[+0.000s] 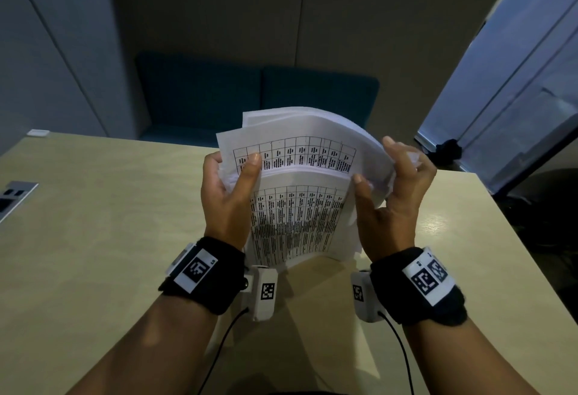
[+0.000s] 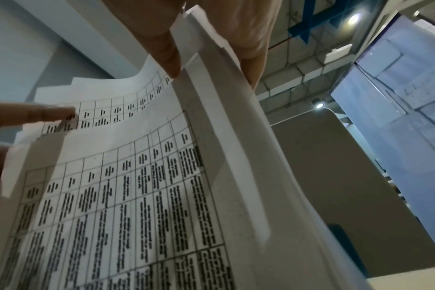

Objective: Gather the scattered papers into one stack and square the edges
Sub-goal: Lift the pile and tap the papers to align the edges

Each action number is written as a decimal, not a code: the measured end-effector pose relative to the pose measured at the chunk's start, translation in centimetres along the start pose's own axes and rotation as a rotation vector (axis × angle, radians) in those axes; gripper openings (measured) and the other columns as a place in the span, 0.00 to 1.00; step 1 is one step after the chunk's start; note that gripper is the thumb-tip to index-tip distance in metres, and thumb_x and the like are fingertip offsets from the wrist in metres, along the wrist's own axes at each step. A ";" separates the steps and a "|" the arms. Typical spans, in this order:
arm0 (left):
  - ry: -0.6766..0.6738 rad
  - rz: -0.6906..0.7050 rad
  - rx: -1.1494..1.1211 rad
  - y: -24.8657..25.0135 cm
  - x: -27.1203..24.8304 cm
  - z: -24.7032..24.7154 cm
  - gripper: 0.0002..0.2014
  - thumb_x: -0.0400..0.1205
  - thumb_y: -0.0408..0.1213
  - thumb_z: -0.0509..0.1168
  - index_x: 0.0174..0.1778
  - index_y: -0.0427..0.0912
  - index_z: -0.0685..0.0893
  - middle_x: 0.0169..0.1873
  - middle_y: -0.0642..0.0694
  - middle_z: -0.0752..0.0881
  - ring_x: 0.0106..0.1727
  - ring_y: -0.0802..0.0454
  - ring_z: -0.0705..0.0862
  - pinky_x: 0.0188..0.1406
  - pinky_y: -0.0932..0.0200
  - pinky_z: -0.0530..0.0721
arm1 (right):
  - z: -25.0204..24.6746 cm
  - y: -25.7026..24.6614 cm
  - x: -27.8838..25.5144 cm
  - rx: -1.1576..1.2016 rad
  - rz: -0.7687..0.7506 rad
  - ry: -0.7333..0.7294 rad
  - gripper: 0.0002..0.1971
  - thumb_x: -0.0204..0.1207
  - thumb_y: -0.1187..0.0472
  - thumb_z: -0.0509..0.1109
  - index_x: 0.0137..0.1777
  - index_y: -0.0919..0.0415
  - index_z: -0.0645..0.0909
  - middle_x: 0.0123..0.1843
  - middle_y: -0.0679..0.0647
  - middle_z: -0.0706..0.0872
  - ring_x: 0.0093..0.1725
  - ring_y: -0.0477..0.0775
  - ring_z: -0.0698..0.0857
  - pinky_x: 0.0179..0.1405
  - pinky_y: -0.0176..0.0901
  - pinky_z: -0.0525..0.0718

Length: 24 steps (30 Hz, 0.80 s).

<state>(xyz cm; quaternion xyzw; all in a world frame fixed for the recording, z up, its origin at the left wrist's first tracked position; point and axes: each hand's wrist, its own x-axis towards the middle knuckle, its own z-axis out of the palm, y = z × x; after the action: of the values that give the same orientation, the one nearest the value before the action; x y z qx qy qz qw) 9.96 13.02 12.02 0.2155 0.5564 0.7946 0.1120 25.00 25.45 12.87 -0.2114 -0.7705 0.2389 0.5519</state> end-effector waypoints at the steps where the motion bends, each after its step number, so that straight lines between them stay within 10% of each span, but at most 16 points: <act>1: -0.002 0.000 -0.005 0.0 0.0 0.0 0.17 0.80 0.43 0.67 0.61 0.41 0.73 0.49 0.47 0.89 0.47 0.54 0.91 0.40 0.61 0.88 | 0.1 -0.1 0.0 -0.030 -0.021 0.012 0.31 0.74 0.69 0.72 0.71 0.45 0.64 0.68 0.61 0.60 0.68 0.19 0.60 0.58 0.14 0.71; 6: -0.020 -0.008 -0.007 0.1 0.0 -0.1 0.18 0.79 0.43 0.71 0.61 0.43 0.74 0.49 0.48 0.88 0.47 0.56 0.91 0.41 0.62 0.88 | 0.1 -0.4 0.0 -0.122 -0.012 -0.013 0.32 0.72 0.66 0.76 0.71 0.45 0.65 0.72 0.63 0.58 0.70 0.17 0.53 0.61 0.10 0.65; 12: -0.035 -0.024 -0.048 0.2 0.1 -0.3 0.25 0.74 0.47 0.76 0.60 0.42 0.73 0.50 0.47 0.88 0.48 0.54 0.91 0.42 0.59 0.89 | -0.1 -0.9 0.4 0.055 0.032 0.074 0.06 0.80 0.63 0.64 0.53 0.51 0.76 0.65 0.57 0.64 0.64 0.21 0.65 0.56 0.16 0.72; 20: -0.114 -0.096 0.059 -0.5 0.1 -1.2 0.33 0.65 0.43 0.82 0.61 0.47 0.73 0.54 0.43 0.85 0.52 0.53 0.90 0.45 0.58 0.90 | -0.1 0.4 0.4 0.020 0.128 0.152 0.11 0.74 0.80 0.59 0.47 0.69 0.80 0.53 0.62 0.72 0.53 0.31 0.73 0.52 0.21 0.71; 24: -0.214 -0.178 0.114 -0.7 0.5 -1.3 0.29 0.65 0.26 0.81 0.63 0.37 0.82 0.53 0.42 0.91 0.53 0.50 0.91 0.48 0.56 0.91 | 0.0 0.4 1.3 0.026 0.103 0.216 0.13 0.77 0.77 0.63 0.51 0.59 0.81 0.49 0.64 0.77 0.51 0.36 0.76 0.51 0.25 0.73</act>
<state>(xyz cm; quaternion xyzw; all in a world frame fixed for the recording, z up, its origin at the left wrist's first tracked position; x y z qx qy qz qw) 8.86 12.37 11.10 0.2547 0.6024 0.7212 0.2285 24.61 26.58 13.62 -0.2681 -0.6914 0.2530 0.6213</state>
